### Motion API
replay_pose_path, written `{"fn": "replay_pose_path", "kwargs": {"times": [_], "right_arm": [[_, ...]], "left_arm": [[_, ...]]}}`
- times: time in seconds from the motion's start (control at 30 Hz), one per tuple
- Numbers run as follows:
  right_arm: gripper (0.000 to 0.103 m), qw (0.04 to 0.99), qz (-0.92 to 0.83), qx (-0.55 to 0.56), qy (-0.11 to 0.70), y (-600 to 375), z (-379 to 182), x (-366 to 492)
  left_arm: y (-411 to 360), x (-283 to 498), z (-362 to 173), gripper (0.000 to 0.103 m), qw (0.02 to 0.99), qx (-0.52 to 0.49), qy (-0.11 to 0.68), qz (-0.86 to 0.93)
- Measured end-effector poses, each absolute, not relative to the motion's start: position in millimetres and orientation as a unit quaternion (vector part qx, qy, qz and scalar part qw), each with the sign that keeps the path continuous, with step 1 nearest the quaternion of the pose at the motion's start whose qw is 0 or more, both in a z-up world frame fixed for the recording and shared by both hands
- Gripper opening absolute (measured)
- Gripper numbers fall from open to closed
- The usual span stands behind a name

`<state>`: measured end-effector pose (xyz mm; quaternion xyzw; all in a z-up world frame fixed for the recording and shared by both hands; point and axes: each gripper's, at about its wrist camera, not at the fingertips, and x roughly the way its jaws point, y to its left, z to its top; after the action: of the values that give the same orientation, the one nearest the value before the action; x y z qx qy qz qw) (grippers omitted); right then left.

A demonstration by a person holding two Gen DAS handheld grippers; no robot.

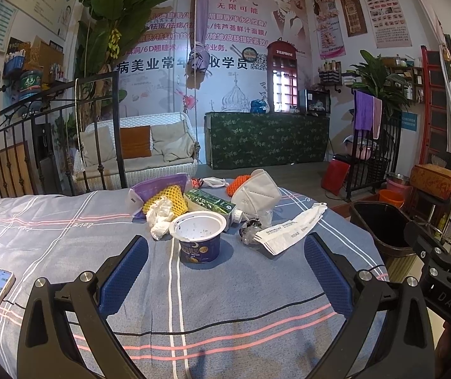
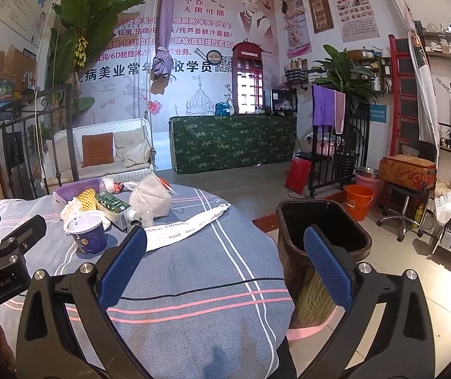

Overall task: Collect trash
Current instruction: 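Grasp the yogurt cup rim with the left tool while the right tool grasps the paper wrapper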

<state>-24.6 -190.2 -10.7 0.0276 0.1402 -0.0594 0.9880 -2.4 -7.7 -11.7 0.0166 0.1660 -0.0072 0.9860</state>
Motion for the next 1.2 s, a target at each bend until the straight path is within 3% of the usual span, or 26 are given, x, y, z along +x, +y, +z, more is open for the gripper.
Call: {"fn": "replay_pose_path", "kwargs": {"times": [0.23, 0.53, 0.83, 0.93, 1.0, 1.07, 1.2], "right_arm": [[0.098, 0.986, -0.033, 0.020, 0.164, -193, -21, -1], [0.098, 0.964, 0.007, -0.002, 0.268, -190, -50, 59], [0.098, 0.939, 0.043, -0.010, 0.341, -184, -64, 116], [0.098, 0.938, 0.046, -0.008, 0.344, -184, -63, 125], [0.098, 0.937, 0.051, -0.014, 0.344, -182, -63, 127], [0.098, 0.937, 0.051, -0.026, 0.344, -180, -62, 132], [0.098, 0.932, 0.068, -0.029, 0.355, -180, -61, 144]], "left_arm": [[2, 18, -29, 0.098, 0.973, 0.022, 0.230, -0.011], [21, 55, -54, 0.098, 0.941, 0.004, 0.336, -0.040], [9, 112, -38, 0.098, 0.935, 0.096, 0.330, -0.086], [4, 137, -36, 0.090, 0.926, 0.119, 0.343, -0.104], [1, 153, -37, 0.080, 0.917, 0.135, 0.359, -0.112], [-4, 168, -39, 0.078, 0.905, 0.151, 0.378, -0.120], [-10, 187, -47, 0.066, 0.884, 0.182, 0.410, -0.129]]}}
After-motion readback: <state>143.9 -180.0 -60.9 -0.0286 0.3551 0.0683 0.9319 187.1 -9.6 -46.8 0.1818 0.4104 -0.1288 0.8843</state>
